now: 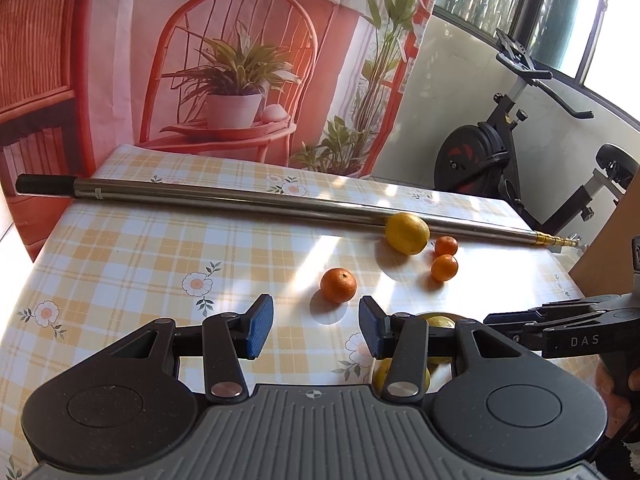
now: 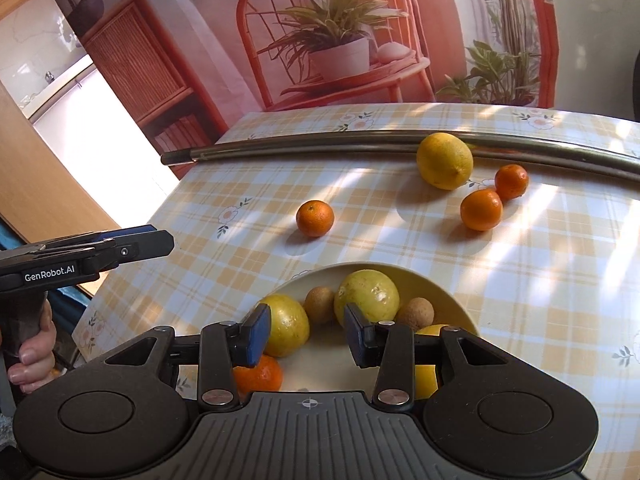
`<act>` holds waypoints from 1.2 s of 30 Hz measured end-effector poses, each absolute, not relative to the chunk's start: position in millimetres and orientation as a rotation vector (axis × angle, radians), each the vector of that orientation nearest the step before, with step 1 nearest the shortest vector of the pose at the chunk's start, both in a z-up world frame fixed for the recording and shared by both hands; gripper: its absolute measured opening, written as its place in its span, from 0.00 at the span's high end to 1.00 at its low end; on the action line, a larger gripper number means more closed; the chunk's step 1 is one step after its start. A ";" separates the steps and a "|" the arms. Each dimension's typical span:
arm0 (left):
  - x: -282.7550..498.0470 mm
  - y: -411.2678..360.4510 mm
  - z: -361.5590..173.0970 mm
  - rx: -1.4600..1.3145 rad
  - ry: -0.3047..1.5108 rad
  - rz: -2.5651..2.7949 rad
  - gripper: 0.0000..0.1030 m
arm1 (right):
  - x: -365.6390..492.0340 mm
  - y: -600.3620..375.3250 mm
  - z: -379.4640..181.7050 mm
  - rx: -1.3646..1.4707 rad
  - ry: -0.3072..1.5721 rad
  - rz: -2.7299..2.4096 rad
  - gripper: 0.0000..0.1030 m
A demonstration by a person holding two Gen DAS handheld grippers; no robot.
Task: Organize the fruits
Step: 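Lower the mandarin onto the white plate and open the right gripper, then move both grippers toward the remaining mandarins beside the steel pole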
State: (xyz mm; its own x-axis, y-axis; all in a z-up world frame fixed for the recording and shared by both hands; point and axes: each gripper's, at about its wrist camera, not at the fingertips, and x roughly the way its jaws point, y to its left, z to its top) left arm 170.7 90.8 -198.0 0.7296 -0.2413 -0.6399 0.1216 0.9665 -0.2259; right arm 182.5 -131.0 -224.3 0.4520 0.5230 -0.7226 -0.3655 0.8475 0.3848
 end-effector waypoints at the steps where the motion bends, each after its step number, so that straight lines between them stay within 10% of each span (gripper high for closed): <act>1: 174.1 89.9 -197.0 -0.173 0.726 -0.204 0.52 | 185.6 -137.8 -222.7 0.182 0.944 0.529 0.63; 36: 275.1 58.3 -236.4 -0.198 0.827 -0.268 0.53 | 267.8 -209.8 -262.6 0.133 0.793 0.278 0.63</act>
State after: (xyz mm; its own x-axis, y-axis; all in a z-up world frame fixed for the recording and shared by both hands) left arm 275.1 58.3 -236.4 0.6467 -0.3104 -0.6967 0.1570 0.9481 -0.2766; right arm 267.8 -209.8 -262.6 0.6674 0.2952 -0.6837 -0.1962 0.9553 0.2211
